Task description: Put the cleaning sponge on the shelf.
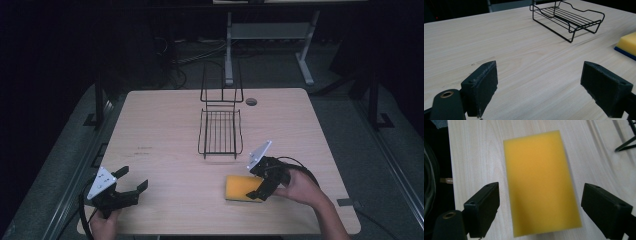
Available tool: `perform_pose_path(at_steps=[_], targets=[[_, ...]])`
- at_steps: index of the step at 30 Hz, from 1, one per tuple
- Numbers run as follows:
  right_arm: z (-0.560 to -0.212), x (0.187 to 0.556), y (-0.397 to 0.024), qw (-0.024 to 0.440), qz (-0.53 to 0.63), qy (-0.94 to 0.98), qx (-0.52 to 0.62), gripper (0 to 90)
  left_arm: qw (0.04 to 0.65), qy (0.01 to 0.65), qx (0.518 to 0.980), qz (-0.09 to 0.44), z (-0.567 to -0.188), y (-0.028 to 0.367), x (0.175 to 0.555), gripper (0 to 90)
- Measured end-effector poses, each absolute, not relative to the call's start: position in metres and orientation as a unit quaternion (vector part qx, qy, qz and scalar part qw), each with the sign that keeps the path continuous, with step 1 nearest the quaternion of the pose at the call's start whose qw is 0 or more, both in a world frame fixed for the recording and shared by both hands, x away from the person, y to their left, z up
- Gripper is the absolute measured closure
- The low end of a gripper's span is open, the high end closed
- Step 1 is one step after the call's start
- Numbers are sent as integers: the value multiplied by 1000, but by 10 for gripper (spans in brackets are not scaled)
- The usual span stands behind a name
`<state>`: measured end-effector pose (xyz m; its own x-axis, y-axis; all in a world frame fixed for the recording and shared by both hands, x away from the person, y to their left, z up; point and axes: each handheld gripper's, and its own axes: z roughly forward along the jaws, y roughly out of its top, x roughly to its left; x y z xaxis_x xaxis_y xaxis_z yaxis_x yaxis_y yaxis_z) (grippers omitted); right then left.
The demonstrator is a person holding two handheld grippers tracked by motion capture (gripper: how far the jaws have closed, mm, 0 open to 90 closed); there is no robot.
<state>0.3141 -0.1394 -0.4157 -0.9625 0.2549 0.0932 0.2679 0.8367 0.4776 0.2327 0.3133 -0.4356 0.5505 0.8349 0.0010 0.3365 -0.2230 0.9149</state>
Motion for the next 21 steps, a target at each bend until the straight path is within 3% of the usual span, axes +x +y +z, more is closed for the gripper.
perform_pose_path(at_steps=[21], targets=[[-422,319,-130,15,-244,-961,-131,140,483,399,736,258,-435,313,233,134]])
